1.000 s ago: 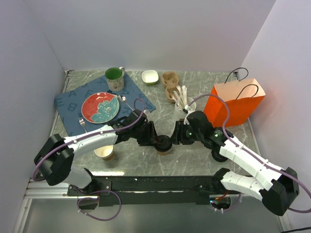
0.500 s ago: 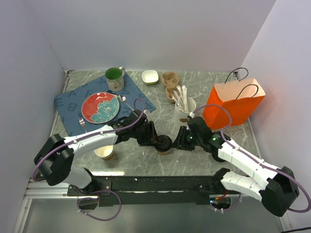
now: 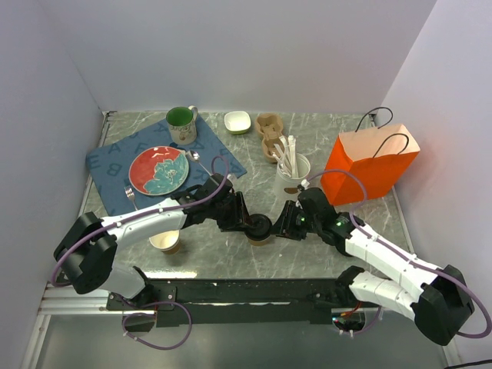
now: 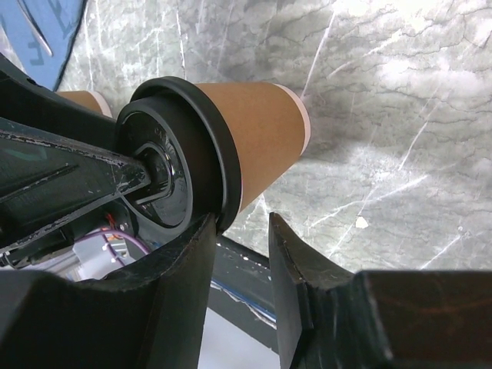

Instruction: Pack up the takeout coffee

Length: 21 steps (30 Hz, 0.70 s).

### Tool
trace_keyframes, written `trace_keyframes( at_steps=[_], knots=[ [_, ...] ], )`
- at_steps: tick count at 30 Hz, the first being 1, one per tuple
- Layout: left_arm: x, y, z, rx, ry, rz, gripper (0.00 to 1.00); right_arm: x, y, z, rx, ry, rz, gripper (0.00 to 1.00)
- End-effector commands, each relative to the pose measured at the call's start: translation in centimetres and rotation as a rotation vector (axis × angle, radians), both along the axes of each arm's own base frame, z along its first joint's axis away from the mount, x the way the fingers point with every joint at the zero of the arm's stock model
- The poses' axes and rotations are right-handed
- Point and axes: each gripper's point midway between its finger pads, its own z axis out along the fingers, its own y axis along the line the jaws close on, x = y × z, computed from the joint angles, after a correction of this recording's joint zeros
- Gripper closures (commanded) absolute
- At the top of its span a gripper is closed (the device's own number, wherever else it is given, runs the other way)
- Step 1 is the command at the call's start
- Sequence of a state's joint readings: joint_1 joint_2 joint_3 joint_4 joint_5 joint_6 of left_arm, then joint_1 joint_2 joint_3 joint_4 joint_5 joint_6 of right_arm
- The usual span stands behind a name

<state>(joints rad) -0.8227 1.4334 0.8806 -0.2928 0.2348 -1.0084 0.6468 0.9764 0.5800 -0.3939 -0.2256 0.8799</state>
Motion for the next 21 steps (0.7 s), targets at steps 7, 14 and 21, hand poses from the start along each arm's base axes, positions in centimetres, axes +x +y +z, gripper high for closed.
trace_keyframes(
  at_steps=[7, 14, 21],
  knots=[
    [-1.2, 1.5, -4.0, 0.128, 0.054, 0.011, 0.48, 0.4, -1.7, -2.9, -0.062, 0.020, -0.086, 0.72],
    [-1.7, 1.9, -4.9, 0.151, 0.074, 0.011, 0.49, -1.2, -3.9, -5.9, -0.149, 0.067, -0.116, 0.77],
    [-2.0, 2.5, -6.0, 0.184, 0.095, 0.024, 0.49, -1.2, -4.2, -7.1, -0.184, 0.075, -0.099, 0.77]
  ],
)
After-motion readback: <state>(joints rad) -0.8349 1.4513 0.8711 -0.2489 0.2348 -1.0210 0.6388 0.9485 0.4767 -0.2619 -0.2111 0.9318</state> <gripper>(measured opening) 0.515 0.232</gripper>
